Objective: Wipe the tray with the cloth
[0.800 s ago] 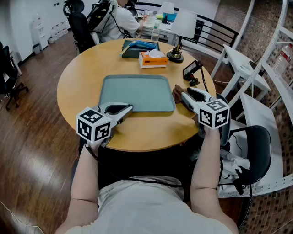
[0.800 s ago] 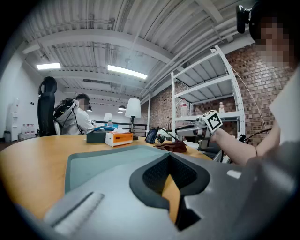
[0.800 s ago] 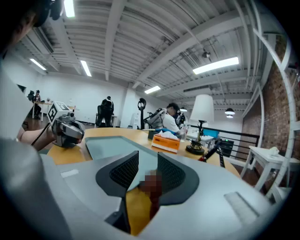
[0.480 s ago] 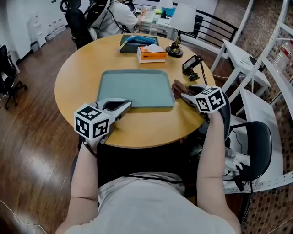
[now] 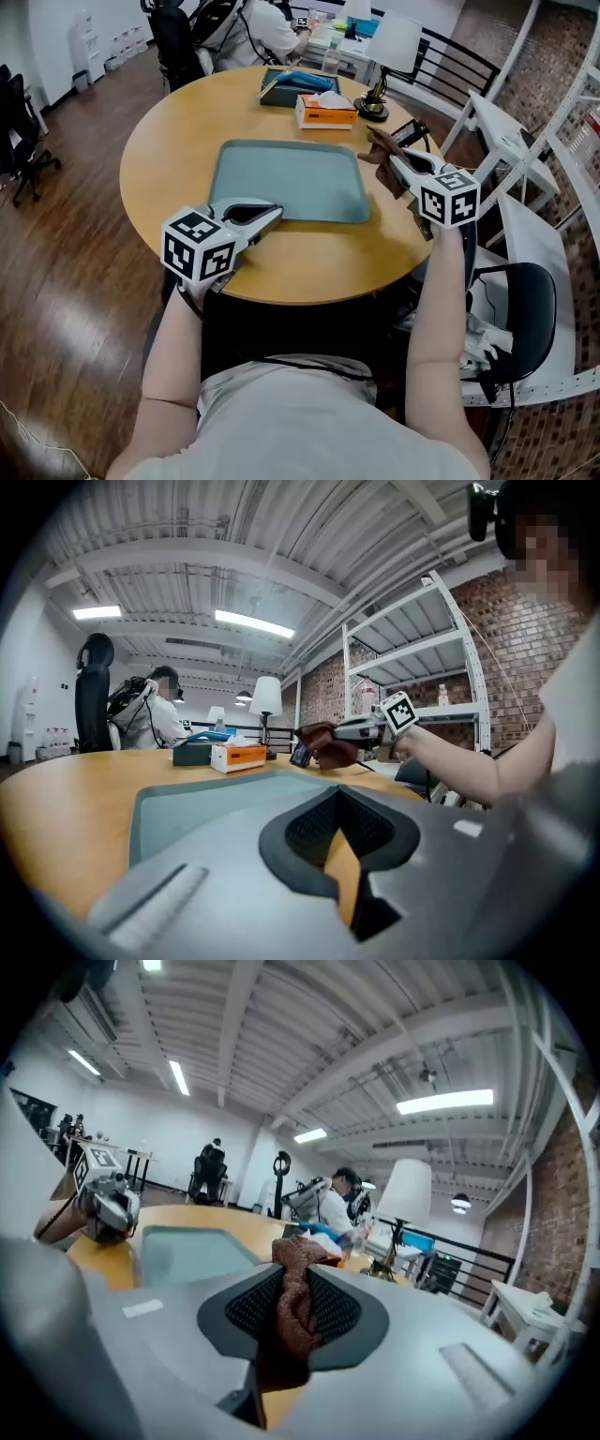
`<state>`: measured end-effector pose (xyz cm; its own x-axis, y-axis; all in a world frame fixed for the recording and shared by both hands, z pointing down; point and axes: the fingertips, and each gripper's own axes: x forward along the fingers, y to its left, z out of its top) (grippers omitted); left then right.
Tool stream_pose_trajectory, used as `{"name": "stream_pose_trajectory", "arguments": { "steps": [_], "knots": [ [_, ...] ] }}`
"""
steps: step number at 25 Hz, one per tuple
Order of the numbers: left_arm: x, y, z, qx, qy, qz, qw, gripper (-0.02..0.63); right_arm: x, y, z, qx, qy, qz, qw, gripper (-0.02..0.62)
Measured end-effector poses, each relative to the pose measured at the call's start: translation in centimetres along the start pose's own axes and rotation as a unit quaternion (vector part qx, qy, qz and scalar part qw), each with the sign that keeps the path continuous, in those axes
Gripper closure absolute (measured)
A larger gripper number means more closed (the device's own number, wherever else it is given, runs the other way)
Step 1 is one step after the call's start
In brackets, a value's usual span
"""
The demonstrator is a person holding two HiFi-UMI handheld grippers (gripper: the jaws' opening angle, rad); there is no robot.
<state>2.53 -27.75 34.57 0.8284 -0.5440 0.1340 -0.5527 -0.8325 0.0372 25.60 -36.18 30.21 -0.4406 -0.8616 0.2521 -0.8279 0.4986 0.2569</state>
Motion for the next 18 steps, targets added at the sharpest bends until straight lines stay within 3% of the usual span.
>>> {"name": "stream_pose_trajectory", "arguments": {
  "steps": [2, 4, 7, 11, 14, 18],
  "knots": [
    [0.0, 0.1, 0.0, -0.001, 0.0, 0.001, 1.0, 0.606, 2.3, 0.6, 1.9, -0.004, -0.032, 0.018, 0.999, 0.522],
    [0.1, 0.1, -0.1, -0.001, 0.0, 0.001, 1.0, 0.606, 5.7, 1.4, 1.5, -0.011, -0.021, 0.039, 0.999, 0.521],
    [0.1, -0.2, -0.3, -0.001, 0.002, 0.0, 1.0, 0.606, 10.2, 2.7, -1.0, -0.058, 0.043, 0.048, 0.996, 0.52],
    [0.1, -0.2, -0.2, 0.001, 0.0, 0.0, 1.0, 0.606, 13.7, 3.3, -3.8, -0.122, 0.133, 0.057, 0.982, 0.52],
    [0.1, -0.1, -0.1, 0.0, 0.001, 0.001, 1.0, 0.606, 13.8, 3.5, -5.7, -0.146, 0.181, 0.072, 0.97, 0.519],
    [0.0, -0.1, -0.1, 0.001, 0.001, 0.001, 1.0, 0.606, 10.4, 5.8, -5.7, -0.146, 0.181, 0.113, 0.966, 0.518]
  ]
}}
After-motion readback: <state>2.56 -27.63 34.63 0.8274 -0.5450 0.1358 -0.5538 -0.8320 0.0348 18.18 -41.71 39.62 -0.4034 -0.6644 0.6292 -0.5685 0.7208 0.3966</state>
